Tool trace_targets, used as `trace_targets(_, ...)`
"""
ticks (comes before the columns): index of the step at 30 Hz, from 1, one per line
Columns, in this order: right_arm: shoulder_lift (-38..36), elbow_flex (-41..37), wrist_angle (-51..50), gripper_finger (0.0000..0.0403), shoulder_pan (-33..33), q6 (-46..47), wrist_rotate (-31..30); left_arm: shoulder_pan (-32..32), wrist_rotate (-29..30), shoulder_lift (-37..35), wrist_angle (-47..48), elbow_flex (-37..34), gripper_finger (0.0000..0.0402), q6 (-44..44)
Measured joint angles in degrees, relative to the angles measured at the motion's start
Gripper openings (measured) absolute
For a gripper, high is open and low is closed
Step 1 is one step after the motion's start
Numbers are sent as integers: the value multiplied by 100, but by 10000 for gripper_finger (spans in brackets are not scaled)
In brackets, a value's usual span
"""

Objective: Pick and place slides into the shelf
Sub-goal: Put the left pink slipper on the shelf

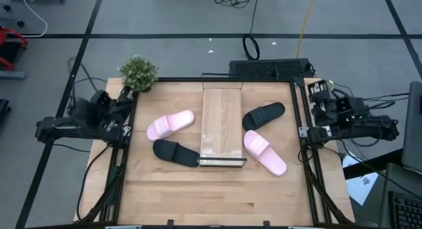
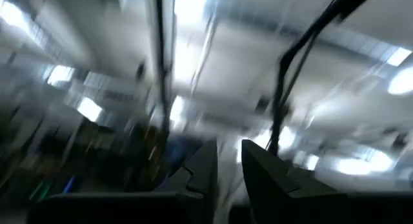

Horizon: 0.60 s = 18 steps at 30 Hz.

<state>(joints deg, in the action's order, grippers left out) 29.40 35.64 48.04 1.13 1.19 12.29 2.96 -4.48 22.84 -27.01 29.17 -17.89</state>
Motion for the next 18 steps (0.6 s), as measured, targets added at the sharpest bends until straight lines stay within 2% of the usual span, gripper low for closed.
trace_targets(4,787,1028,-1270,162,0,-317,165,2,1045,353,4284,1756,50,-171)
trace_targets(7,1234,1611,-2211,162,3,-669,78,2,1358,696,6241,2754,35,-591)
trace_targets(10,1582,1989,-2881,162,0,-1025,-372,2,1373,903,7524,3395,25,-1045)
trace_targets(12,1760,2088,-3133,162,2,-1179,-800,2,1369,974,8133,3568,21,-1568)
trace_targets(18,2037,2098,-3235,162,2,-1609,-1960,2,1379,922,9360,3250,11,-3914)
